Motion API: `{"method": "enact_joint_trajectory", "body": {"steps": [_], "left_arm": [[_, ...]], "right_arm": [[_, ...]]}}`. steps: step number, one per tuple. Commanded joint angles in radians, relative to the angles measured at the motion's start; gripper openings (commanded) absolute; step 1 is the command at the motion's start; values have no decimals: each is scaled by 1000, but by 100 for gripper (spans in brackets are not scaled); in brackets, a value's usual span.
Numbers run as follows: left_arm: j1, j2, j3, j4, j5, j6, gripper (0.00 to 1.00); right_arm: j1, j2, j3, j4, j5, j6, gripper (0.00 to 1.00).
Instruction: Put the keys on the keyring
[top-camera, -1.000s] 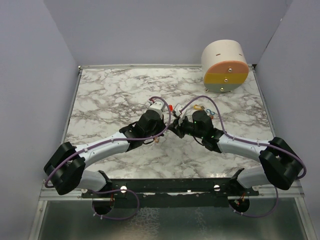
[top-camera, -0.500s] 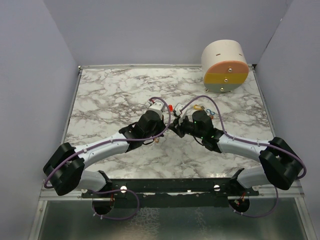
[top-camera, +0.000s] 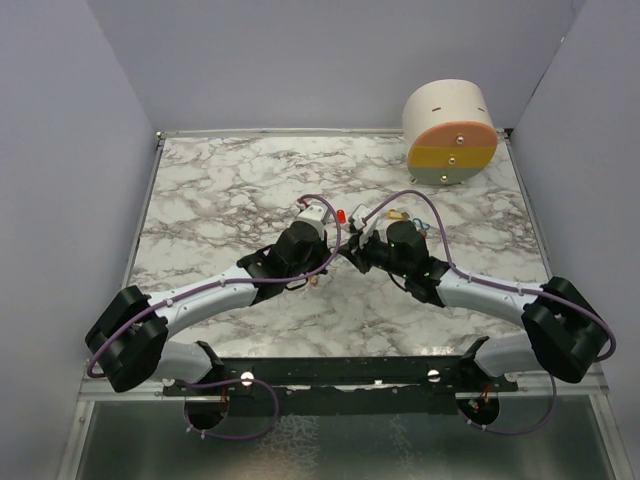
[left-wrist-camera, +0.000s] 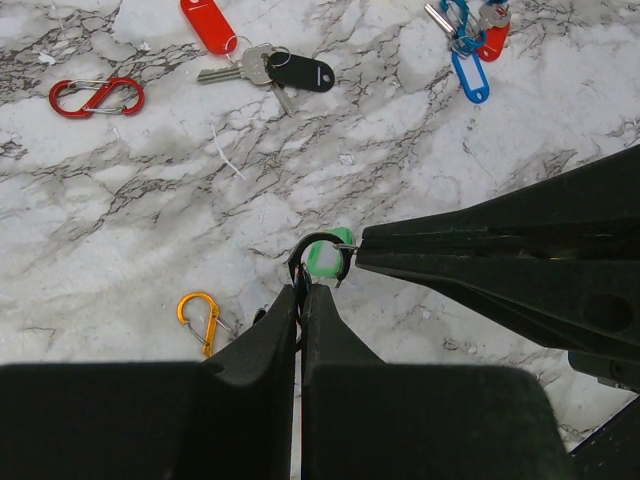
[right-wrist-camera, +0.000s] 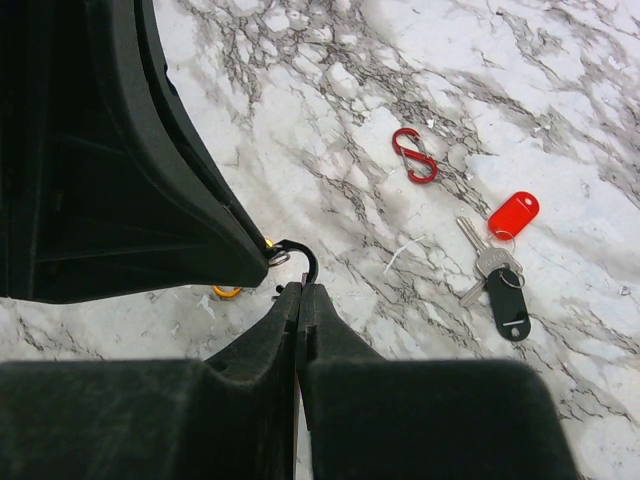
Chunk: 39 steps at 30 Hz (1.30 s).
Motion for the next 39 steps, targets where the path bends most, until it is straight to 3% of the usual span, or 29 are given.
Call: {"method": "enact_joint_trajectory", "body": {"steps": [1, 10, 15, 20, 25, 39], "left_arm": [[-9, -25, -13, 18, 26, 1, 0], [-8, -43, -16, 23, 16, -4, 3], [-10, -64, -21, 13, -13, -14, 46], [-9, -103, -38, 1, -72, -35, 64], [-9, -152, -60, -5, -130, -58, 70], [-8, -183, -82, -9, -183, -65, 72]], "right_arm": [[7, -28, -19, 49, 45, -2, 1], [7, -31, -24, 52, 52, -8, 1], [7, -38, -27, 52, 73, 0, 1], [7, -58, -34, 49, 94, 5, 1], [6, -63, -34, 45, 101, 5, 1], [7, -63, -30, 36, 148, 10, 1]]}}
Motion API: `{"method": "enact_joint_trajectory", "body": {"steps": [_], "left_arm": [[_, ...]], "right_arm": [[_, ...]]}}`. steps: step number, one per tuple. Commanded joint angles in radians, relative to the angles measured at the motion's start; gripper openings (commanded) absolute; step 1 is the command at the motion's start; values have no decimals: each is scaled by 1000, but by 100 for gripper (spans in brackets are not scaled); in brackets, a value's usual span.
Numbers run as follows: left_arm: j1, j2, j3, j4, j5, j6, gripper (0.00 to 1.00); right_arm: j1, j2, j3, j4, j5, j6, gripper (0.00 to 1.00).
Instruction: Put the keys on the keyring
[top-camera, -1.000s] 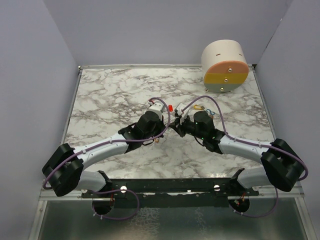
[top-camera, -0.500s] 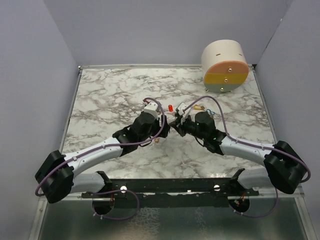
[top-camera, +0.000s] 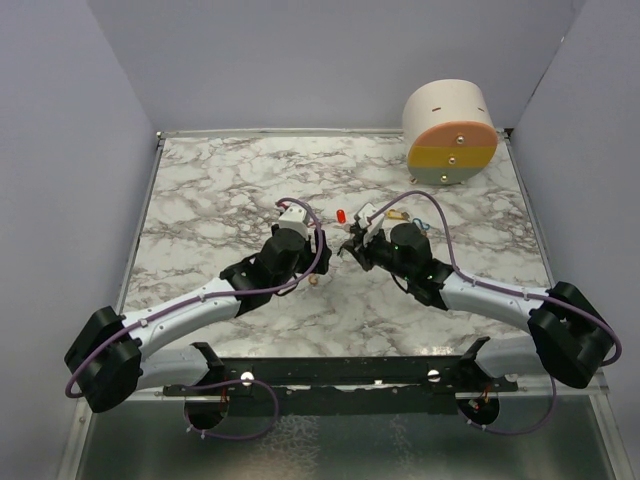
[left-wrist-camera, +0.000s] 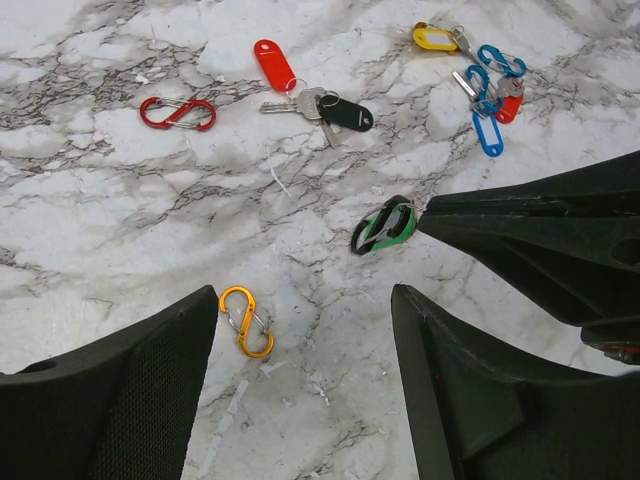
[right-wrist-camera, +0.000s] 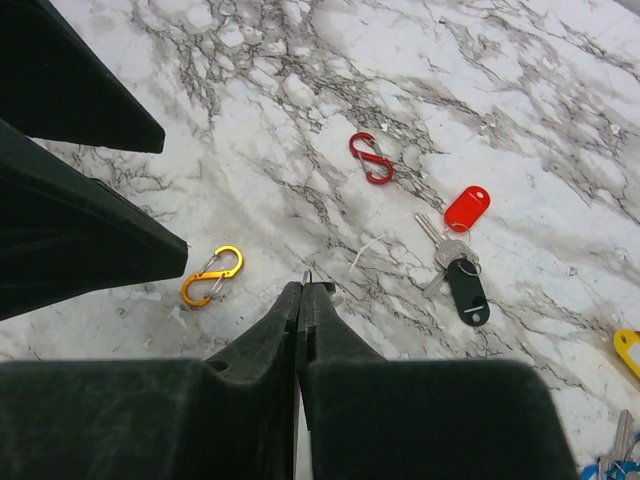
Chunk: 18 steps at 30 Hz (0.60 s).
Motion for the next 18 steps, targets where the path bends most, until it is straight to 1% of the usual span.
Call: {"method": "enact_joint_trajectory", "body": {"steps": [1, 4, 6, 9, 11, 18], "left_arm": [[1, -30, -14, -4, -53, -11, 73], [1, -34, -23, -3, -65, -13, 77], [1, -31, -27, -3, -73, -9, 83], [3, -26, -36, -4, -91, -7, 97], [2, -22, -42, -3, -95, -6, 99], [3, 28, -40, -1, -98, -11, 99]], "right_arm": [[0, -19, -4, 12, 72, 15, 1], [0, -16, 2, 0, 157, 43, 1], [-10, -12, 10, -18, 223, 65, 1], [-76, -2, 20, -54, 261, 123, 1], [-149, 7, 15, -63, 262, 155, 1], [-292, 83, 14, -60, 266, 208, 1]]}}
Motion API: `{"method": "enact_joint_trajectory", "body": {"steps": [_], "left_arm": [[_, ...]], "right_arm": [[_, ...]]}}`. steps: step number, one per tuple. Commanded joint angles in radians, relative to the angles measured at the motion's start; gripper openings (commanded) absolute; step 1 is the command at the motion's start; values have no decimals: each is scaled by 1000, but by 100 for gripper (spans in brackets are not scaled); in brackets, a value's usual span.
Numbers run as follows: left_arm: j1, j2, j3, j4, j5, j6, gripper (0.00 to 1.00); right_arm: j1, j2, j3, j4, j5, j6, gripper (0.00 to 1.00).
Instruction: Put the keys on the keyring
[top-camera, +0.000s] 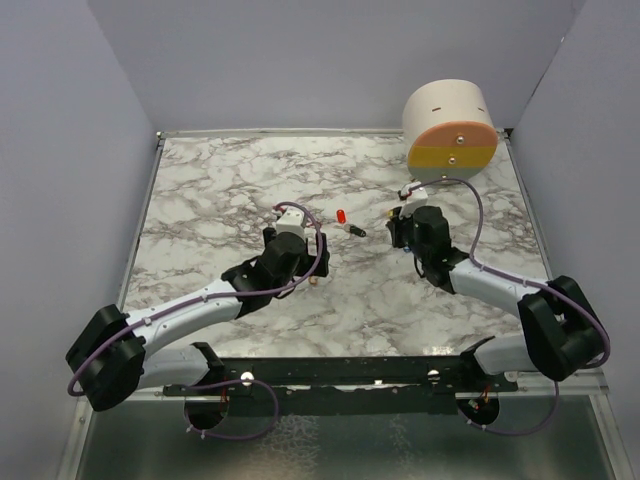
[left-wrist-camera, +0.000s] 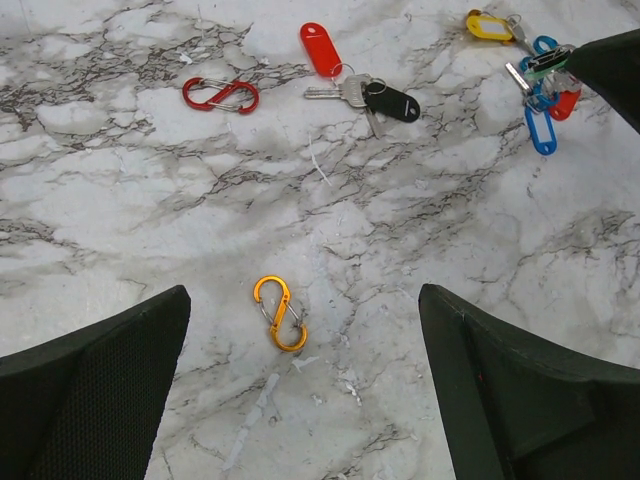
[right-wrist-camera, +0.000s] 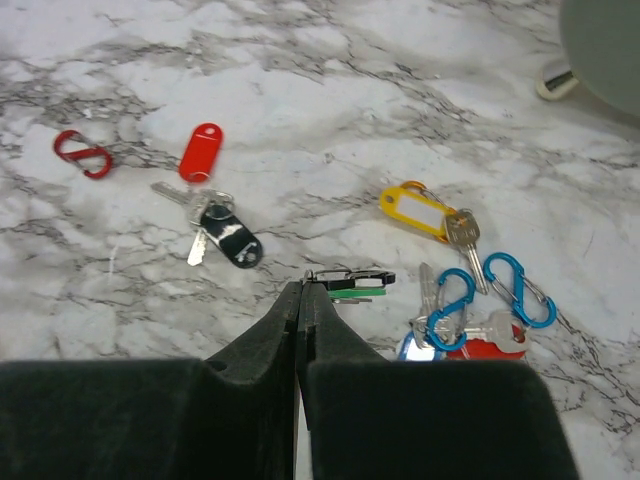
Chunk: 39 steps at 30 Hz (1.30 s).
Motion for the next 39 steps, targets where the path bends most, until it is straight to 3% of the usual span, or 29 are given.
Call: {"method": "enact_joint_trajectory", "body": {"steps": [1, 11, 12, 14, 15, 17, 24, 31, 39], "left_arm": [[2, 34, -4, 5, -27, -6, 99], [2, 38, -13, 17, -36, -11, 99], [3, 40, -12, 15, -37, -10, 99], [2, 47, -11, 14, -35, -11, 99], [3, 53, -10, 14, -34, -10, 99], [3, 66, -5, 8, -32, -11, 99], [2, 91, -9, 17, -30, -18, 97], [4, 94, -21, 29, -39, -21, 97], [12, 77, -29, 31, -33, -10, 97]], "right_arm": [[-66, 65, 18, -7, 34, 58, 1], [-160, 159, 108, -71, 90, 129, 2], [-160, 163, 118, -80, 93, 136, 7], [-160, 164, 128, -90, 74, 142, 40], [-160, 158, 124, -85, 62, 144, 51], [-161, 136, 108, -61, 12, 132, 60], [-151, 117, 96, -12, -200, 112, 62], [-67, 275, 233, -50, -291, 51, 61], [-57, 445, 402, -100, -347, -14, 61]]}}
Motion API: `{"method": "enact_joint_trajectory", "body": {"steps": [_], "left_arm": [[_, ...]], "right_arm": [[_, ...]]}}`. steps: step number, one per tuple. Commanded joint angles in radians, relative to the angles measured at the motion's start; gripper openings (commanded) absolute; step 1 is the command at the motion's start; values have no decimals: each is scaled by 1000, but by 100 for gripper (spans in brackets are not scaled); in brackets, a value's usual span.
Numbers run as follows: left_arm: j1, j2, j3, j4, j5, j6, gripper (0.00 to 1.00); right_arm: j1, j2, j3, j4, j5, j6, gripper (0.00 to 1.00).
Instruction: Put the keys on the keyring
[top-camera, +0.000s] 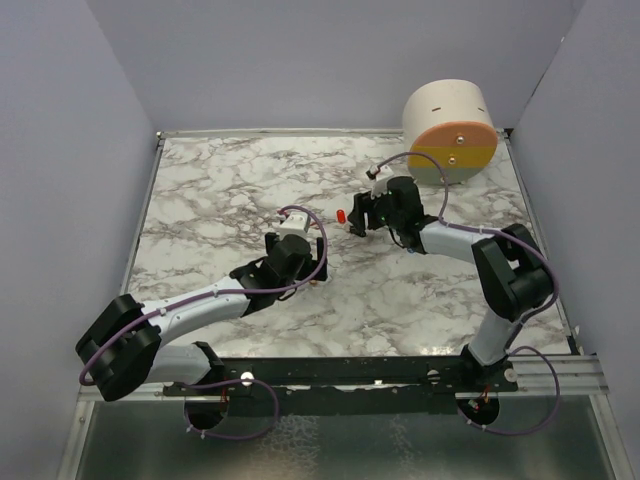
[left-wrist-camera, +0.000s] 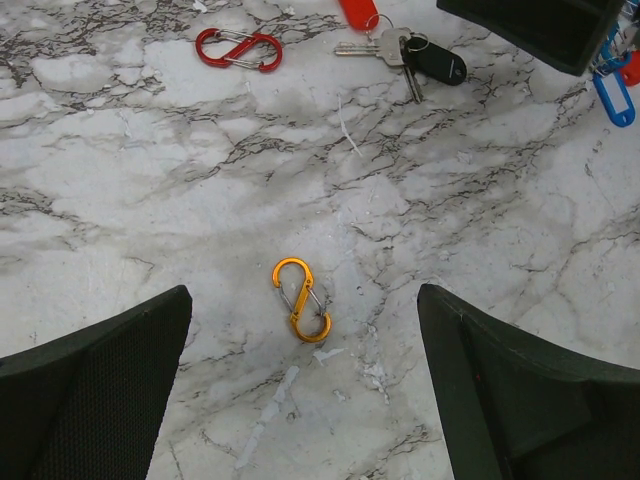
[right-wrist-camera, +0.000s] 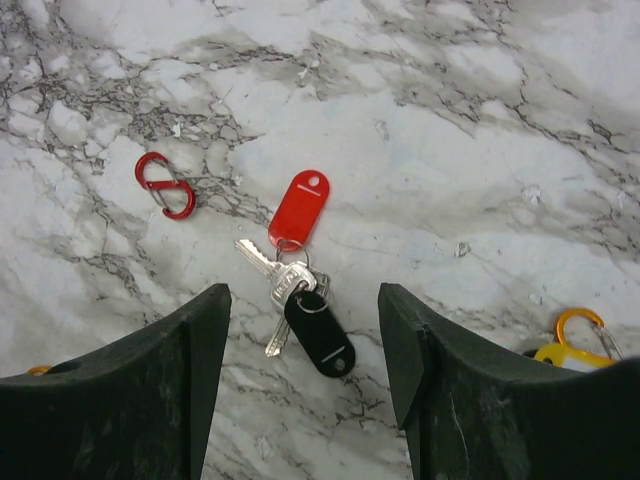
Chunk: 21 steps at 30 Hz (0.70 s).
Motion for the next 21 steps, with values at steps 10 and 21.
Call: {"method": "enact_joint_trajectory", "body": {"steps": [10, 21], "left_arm": [[26, -7, -19, 31, -1, 10, 97], [36, -2, -27, 42, 12, 11, 97]], "right_arm": [[-2, 200, 220, -117, -134, -113, 59], [-2, 257, 242, -133, -182, -121, 53]]}}
